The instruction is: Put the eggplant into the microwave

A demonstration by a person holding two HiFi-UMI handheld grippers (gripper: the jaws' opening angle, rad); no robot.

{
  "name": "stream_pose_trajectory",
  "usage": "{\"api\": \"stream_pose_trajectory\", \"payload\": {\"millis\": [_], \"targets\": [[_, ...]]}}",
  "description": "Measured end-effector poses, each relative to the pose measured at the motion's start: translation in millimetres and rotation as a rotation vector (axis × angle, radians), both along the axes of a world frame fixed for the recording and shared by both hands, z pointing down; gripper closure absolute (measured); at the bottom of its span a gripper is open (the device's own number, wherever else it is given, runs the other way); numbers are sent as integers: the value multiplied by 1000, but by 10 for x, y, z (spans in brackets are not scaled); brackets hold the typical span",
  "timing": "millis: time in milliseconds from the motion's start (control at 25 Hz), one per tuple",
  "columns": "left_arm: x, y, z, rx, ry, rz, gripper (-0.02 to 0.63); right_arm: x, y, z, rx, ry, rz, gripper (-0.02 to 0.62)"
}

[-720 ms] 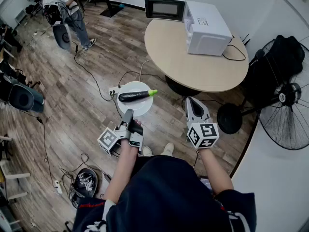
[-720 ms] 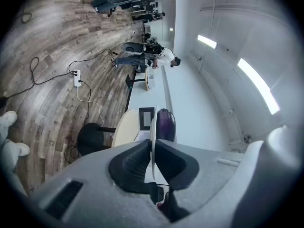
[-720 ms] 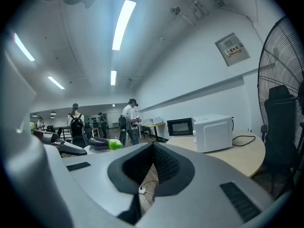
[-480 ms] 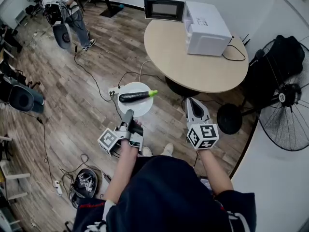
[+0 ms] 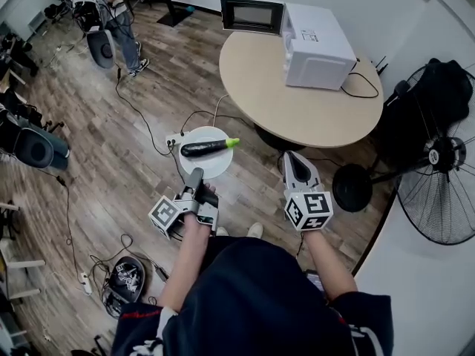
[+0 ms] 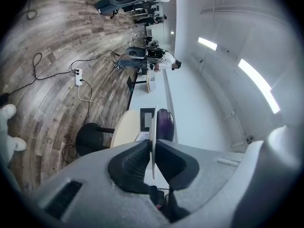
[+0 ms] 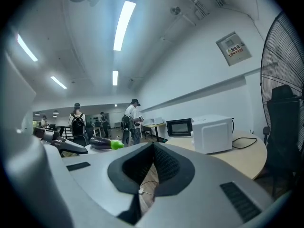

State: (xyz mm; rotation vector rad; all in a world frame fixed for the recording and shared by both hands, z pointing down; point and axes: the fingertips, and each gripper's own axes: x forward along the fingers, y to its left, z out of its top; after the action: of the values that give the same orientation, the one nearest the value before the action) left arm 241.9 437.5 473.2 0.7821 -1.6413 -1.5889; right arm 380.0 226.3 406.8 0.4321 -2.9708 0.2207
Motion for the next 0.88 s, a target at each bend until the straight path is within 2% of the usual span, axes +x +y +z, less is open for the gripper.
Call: {"api": "stream_pose_trajectory", "payload": {"millis": [240, 360, 520, 880], "targets": [[69, -87, 14, -8, 12, -25, 578, -39, -149, 93, -32, 0, -24, 584], [8, -113, 15, -11, -3, -35, 578, -116, -183, 102, -29, 2, -37, 584], [-86, -146, 61, -11, 21, -52, 578, -244, -238, 120, -24, 6, -45, 584], [-629, -404, 129, -4, 38, -47, 578, -806, -462, 144, -22, 13, -44, 584]]}}
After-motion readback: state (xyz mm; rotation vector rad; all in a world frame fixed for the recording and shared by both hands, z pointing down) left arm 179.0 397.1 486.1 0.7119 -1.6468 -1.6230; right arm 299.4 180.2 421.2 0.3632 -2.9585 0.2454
